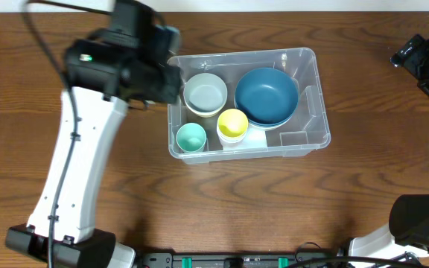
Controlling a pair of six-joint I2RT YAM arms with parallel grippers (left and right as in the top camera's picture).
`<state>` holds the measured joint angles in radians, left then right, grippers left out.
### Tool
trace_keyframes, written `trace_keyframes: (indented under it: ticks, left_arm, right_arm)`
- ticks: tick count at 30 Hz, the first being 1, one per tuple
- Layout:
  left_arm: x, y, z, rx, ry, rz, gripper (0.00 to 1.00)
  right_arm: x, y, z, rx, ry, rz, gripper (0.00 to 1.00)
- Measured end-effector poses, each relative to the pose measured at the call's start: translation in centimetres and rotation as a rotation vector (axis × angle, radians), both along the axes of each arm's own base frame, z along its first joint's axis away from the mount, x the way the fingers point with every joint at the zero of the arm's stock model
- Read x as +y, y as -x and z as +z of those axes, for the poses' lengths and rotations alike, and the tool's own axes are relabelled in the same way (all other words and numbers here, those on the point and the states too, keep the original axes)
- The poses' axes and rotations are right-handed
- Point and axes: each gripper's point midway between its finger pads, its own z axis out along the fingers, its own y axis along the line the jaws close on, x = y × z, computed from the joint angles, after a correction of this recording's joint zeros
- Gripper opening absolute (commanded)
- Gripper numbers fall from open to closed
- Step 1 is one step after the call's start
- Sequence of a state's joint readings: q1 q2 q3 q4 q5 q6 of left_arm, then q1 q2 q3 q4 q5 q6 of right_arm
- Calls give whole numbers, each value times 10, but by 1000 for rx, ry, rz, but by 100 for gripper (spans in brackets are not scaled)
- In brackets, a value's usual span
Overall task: Pack container
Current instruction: 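Carry the white cup with the left gripper onto the green cup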
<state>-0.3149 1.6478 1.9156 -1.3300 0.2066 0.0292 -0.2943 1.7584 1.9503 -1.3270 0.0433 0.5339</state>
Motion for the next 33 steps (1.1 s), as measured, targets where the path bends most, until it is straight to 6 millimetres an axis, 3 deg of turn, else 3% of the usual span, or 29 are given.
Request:
trace_keyframes:
  ticks: [3,7,20,33]
  left_arm:
    - [-22,19,-8,33,-46,-107,6]
    - [-35,34,-20,61,-85,-185,6]
    - [-21,52,-91,221,-194,-205,6]
    - [-37,61,-101,223,-203,-262,6]
  right_arm:
    - [0,0,0,0,0,0,99]
    - [0,0,0,0,0,0,99]
    - [0,0,0,0,0,0,99]
    - [0,0,0,0,0,0,99]
